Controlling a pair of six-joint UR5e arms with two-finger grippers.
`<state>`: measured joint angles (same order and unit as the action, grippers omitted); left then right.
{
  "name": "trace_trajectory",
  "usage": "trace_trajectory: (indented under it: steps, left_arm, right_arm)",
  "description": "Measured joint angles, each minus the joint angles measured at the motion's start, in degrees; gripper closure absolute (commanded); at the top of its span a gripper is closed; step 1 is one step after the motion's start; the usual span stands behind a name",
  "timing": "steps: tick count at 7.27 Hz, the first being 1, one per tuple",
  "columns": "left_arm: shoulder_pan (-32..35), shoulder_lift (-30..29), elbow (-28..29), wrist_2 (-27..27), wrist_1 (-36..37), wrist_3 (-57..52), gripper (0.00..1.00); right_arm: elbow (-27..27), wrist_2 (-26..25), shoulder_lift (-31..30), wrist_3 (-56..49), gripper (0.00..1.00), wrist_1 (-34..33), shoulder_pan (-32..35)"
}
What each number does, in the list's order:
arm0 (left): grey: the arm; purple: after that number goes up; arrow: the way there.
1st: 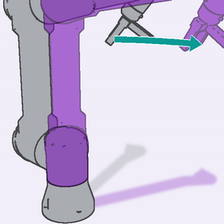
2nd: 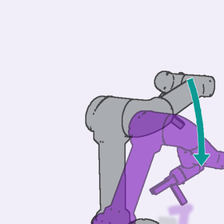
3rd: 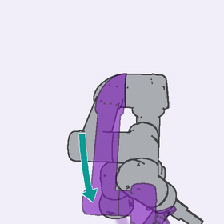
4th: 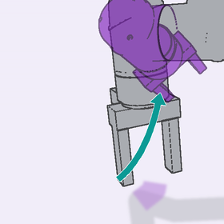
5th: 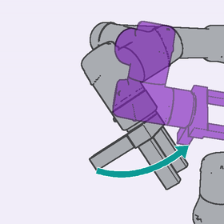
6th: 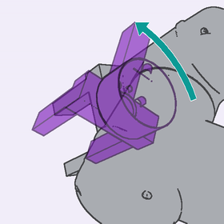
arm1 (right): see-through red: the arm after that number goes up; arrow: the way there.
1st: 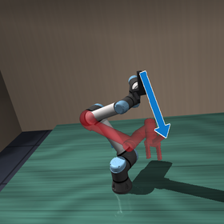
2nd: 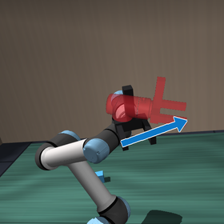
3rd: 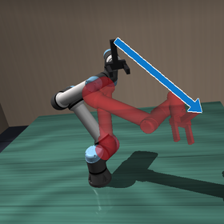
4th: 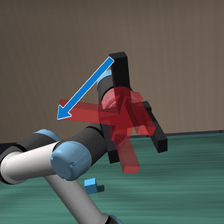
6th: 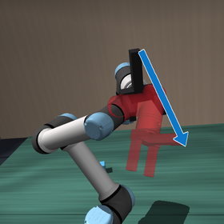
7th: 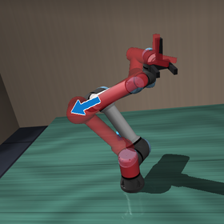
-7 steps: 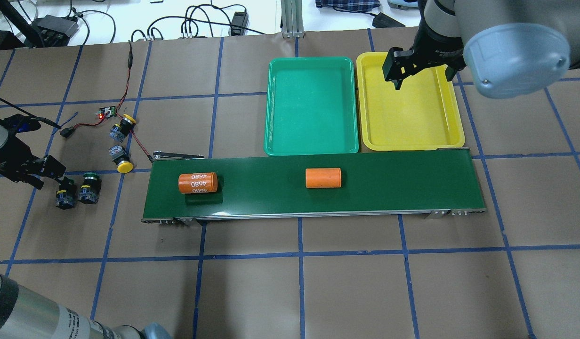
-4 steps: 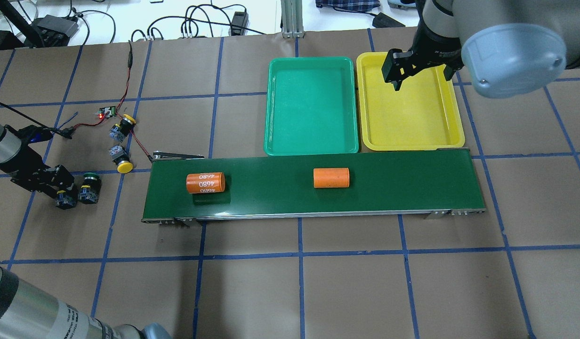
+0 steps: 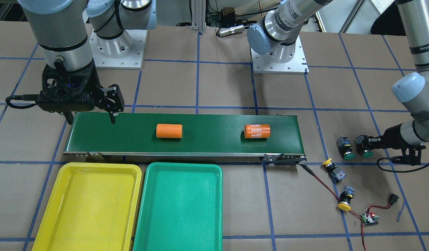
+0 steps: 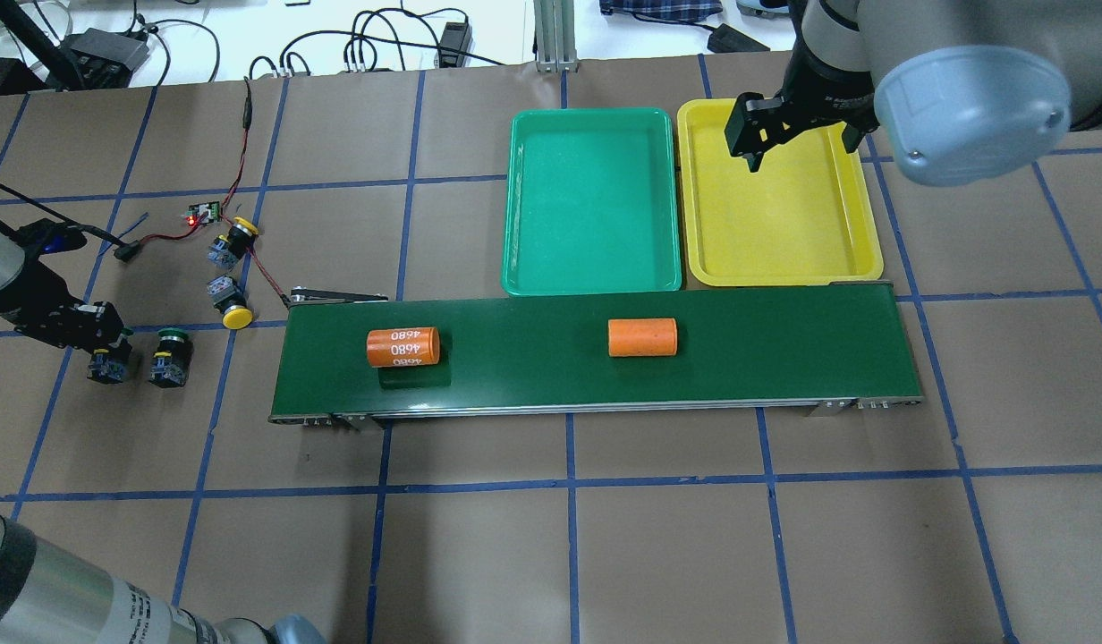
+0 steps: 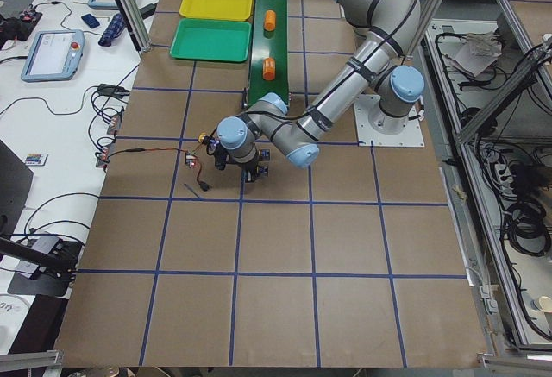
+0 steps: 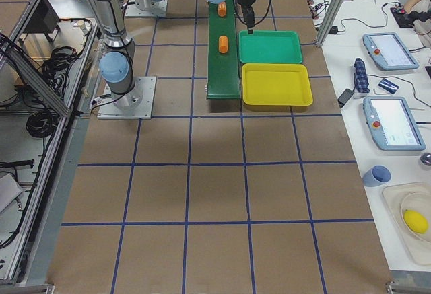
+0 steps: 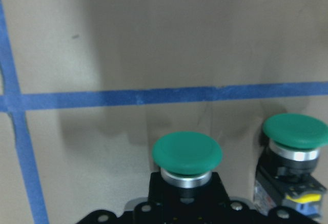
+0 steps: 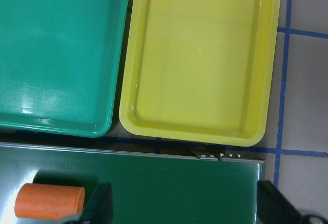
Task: Sort buttons by color to trays
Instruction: 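Grasp the green-capped button with the left gripper and lift it, then carry the green-capped button with the left gripper onto the belt end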
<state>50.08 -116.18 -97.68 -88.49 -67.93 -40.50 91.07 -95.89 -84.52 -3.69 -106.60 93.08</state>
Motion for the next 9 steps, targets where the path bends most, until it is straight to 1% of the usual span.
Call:
trace_trajectory:
  steps: [1,2,3,4,5,6,7,9]
  left_arm:
    - [1.0,1.6,2.5,1.0,-4.2,0.7,1.0]
    - [3.4,3.5,5.7,1.6,-10.3,3.3,1.0]
    - [7.1,5.5,8.2,1.9,-15.9,8.3,1.0]
    - [11.2,7.6,8.7,2.0,-19.1,13.8,1.0]
    - [15.0,9.6,7.4,2.0,-20.4,19.2,1.0]
    - [18.8,11.7,4.5,2.0,-20.2,24.3,1.0]
    - [22.6,13.4,1.2,1.8,-17.9,28.4,1.0]
    - [28.8,14.6,-5.3,1.4,-10.4,31.8,1.0]
  right_arm:
    - [0.0,0.0,0.0,0.0,0.0,0.0,0.0]
    - [0.0,0.0,0.0,0.0,0.0,0.0,0.0]
    - [0.0,0.0,0.1,0.0,0.0,-0.1,0.0]
    - [0.0,0.1,0.1,0.0,0.0,-0.2,0.0]
    - [0.0,0.1,0.1,0.0,0.0,-0.3,0.0]
    - [0.0,0.1,0.1,0.0,0.0,-0.4,0.0]
    - [0.0,0.1,0.1,0.0,0.0,-0.5,0.0]
    - [0.0,0.1,0.1,0.0,0.0,-0.6,0.0]
